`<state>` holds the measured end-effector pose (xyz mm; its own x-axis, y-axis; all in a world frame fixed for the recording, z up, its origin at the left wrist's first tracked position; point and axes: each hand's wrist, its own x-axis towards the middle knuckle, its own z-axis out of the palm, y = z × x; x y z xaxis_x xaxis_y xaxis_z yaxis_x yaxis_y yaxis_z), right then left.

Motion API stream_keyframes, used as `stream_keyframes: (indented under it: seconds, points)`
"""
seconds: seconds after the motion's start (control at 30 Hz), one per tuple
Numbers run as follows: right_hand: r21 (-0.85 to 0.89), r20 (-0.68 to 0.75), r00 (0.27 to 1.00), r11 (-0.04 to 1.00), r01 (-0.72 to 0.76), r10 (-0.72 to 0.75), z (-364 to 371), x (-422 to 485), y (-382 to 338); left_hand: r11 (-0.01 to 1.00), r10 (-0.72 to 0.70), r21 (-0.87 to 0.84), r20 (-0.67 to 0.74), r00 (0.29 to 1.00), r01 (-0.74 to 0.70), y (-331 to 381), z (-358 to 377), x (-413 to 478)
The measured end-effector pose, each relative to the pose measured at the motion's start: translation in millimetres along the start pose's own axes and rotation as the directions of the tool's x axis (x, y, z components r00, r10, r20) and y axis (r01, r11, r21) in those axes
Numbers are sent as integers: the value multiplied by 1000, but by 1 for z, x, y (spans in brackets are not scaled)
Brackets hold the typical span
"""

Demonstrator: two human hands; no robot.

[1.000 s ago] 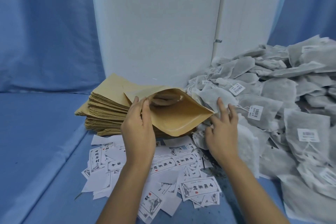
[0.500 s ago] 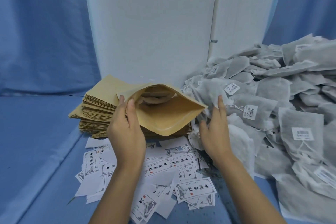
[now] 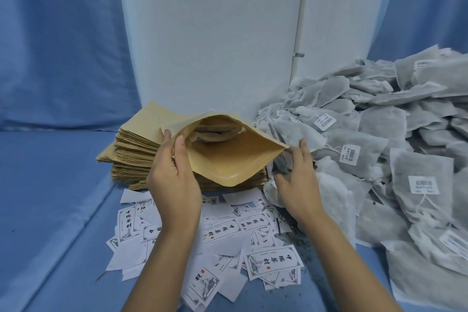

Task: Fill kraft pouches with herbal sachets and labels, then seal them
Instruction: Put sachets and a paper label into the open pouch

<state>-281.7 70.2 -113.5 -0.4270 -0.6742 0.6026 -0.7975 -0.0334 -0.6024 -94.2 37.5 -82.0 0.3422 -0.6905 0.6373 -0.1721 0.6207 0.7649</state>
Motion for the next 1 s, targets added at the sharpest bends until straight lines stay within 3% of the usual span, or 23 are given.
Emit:
stream_keyframes:
  seconds: [0.2,0.3,0.47,0.6,0.67,0.77,1.0]
  points:
    - [-236,115,993,971,45,-18,5,-2,7,999,-42,-24,-1,999,42,3,0,0]
    - [-200,103,995,980,22,-1,7,-3,6,997,-67,-28,-18,998,66,4,-1,1]
    - [-42,-104,994,999,-24,20,3,-1,-5,997,-74,-25,-38,997,73,4,-3,2]
    - [-63,-380,922,997,51,-71,-3,1,-13,996,-70,-54,-62,996,66,6,-4,4]
    - [12,-432,899,996,85,-72,-5,2,-17,996,-75,-58,-72,995,70,7,-5,5]
    - [82,-423,902,989,126,-80,-4,2,-17,994,-89,-73,-90,992,83,9,-6,6]
    - [-58,-229,973,998,19,-32,7,-3,-5,995,-86,-65,-116,990,78,8,-8,8]
